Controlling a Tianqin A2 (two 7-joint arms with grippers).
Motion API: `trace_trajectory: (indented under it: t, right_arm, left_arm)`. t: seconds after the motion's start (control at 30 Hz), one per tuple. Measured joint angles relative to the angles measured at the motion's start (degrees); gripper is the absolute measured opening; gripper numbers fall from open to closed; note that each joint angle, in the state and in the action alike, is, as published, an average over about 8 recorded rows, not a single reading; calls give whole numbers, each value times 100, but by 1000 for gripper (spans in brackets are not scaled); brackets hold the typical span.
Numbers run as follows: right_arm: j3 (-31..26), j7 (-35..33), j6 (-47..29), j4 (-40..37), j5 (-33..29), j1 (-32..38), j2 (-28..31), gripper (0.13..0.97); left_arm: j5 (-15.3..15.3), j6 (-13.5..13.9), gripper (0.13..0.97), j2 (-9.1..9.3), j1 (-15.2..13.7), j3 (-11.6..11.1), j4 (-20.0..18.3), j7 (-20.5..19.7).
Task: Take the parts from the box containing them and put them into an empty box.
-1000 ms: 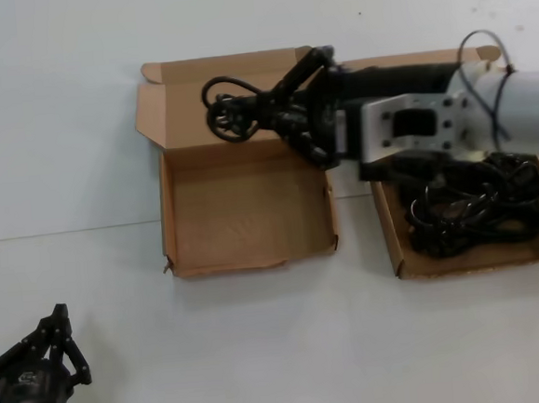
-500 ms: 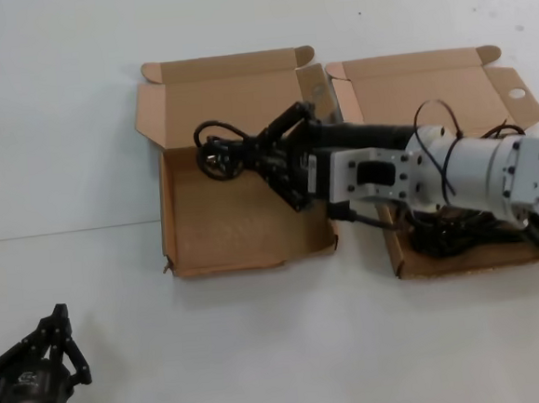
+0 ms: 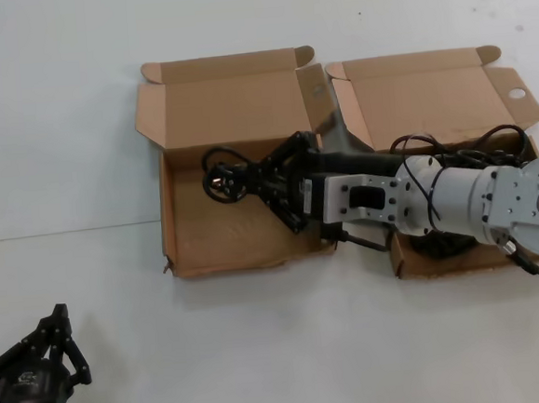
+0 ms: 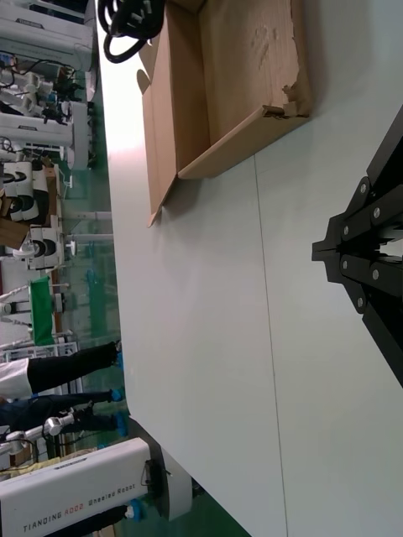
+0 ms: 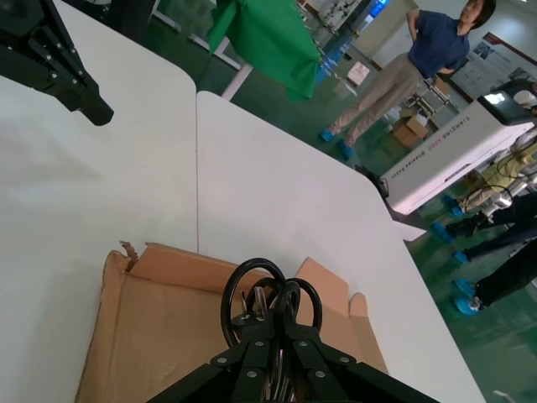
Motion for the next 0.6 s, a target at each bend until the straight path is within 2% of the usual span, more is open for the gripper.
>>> trace_trajectory:
  t: [0.2,0.5,0.6]
  right_arm:
    - [-216,0,202,-107,210,10,115,166]
    - [-441,0,421,-117,443,2,279,236]
    - [-455,0,482,13,481,-43,349,286]
  left_arm:
    - [0,0,156,0,0,0,0,1]
    - [-1,0,156,0,0,0,0,1]
    - [-1,0,156,0,0,0,0,1]
